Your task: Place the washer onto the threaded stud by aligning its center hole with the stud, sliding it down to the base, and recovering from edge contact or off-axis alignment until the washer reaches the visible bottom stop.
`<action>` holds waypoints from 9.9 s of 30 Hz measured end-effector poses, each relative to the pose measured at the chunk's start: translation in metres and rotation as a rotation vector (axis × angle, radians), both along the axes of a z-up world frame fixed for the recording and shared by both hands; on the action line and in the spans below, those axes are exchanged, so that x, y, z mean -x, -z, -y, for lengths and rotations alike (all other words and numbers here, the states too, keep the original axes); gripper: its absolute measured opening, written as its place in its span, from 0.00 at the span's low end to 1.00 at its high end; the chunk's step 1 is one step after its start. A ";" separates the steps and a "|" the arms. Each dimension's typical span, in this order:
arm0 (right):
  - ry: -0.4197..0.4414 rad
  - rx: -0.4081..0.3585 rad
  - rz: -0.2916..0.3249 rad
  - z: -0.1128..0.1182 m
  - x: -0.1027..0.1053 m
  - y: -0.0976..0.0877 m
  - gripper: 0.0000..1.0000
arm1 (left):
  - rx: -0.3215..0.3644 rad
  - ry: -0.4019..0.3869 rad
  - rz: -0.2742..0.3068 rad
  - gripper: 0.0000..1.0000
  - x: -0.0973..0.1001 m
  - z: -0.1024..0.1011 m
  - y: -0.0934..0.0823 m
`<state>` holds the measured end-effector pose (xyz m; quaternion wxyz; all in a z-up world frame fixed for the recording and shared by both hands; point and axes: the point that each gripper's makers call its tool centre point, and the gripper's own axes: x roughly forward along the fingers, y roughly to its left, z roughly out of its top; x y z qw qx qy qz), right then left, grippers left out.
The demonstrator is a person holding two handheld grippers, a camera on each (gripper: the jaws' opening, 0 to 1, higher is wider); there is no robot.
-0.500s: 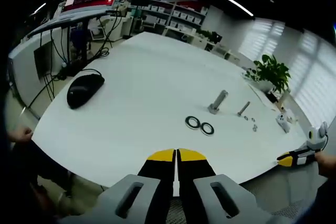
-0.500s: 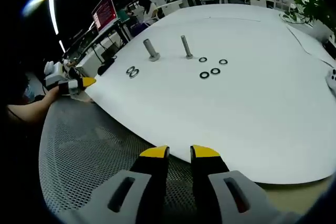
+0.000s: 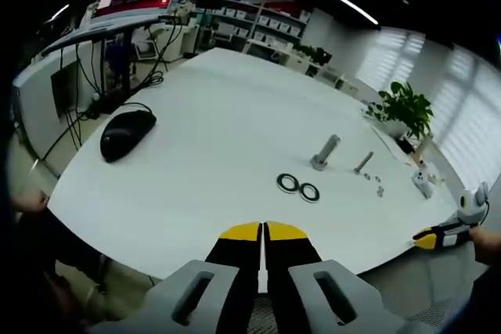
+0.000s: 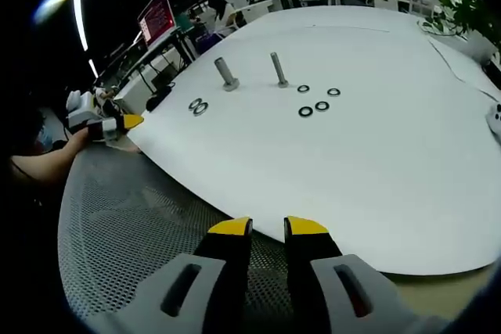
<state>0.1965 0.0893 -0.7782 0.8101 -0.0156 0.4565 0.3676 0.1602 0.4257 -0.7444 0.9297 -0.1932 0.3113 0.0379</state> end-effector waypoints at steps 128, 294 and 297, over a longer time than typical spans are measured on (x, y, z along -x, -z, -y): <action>-0.819 0.577 0.126 -0.055 -0.123 0.019 0.14 | 0.022 0.012 0.007 0.00 -0.002 0.000 0.000; -0.820 0.548 0.074 -0.039 -0.149 0.022 0.22 | 0.007 0.008 -0.008 0.00 0.000 -0.008 0.006; -0.899 0.572 0.100 -0.041 -0.145 0.021 0.21 | 0.007 0.008 -0.010 0.00 0.001 -0.007 0.006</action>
